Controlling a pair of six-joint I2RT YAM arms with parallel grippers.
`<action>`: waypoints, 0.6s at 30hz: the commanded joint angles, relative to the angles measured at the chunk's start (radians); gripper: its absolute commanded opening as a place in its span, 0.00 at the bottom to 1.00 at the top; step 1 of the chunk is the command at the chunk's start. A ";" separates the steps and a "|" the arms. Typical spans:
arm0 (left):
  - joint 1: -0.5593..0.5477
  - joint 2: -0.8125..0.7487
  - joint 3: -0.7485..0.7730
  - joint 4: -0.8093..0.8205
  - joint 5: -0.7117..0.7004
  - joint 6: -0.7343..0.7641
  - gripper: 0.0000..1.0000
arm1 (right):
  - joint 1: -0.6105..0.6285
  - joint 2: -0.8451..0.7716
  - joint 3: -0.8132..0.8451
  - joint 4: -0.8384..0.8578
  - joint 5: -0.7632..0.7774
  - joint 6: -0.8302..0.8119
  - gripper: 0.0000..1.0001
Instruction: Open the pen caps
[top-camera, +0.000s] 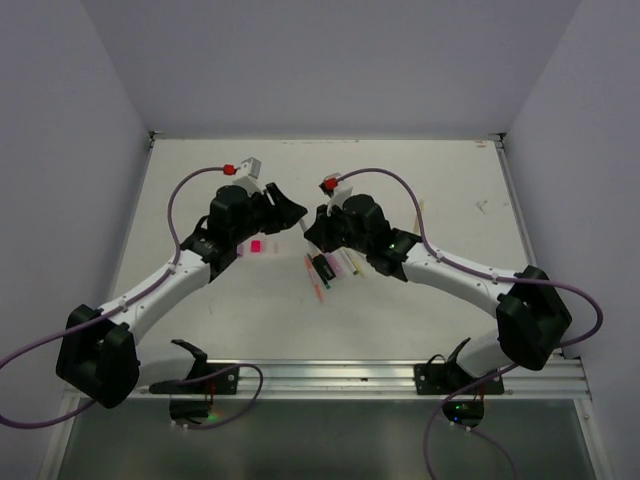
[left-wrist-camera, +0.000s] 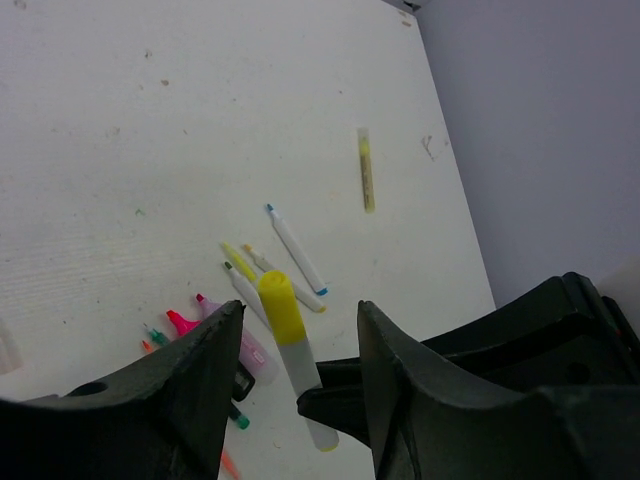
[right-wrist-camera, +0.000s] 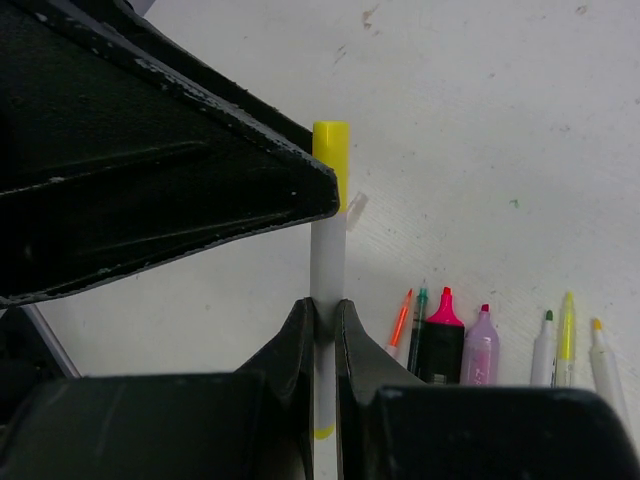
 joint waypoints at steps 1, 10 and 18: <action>-0.017 0.018 0.054 0.028 -0.049 -0.020 0.52 | 0.010 -0.041 -0.002 0.074 0.023 -0.009 0.00; -0.026 0.033 0.064 0.023 -0.098 -0.017 0.37 | 0.033 -0.028 -0.001 0.091 0.025 -0.015 0.00; -0.028 0.027 0.042 0.029 -0.083 -0.010 0.00 | 0.039 -0.035 -0.034 0.157 0.026 -0.001 0.18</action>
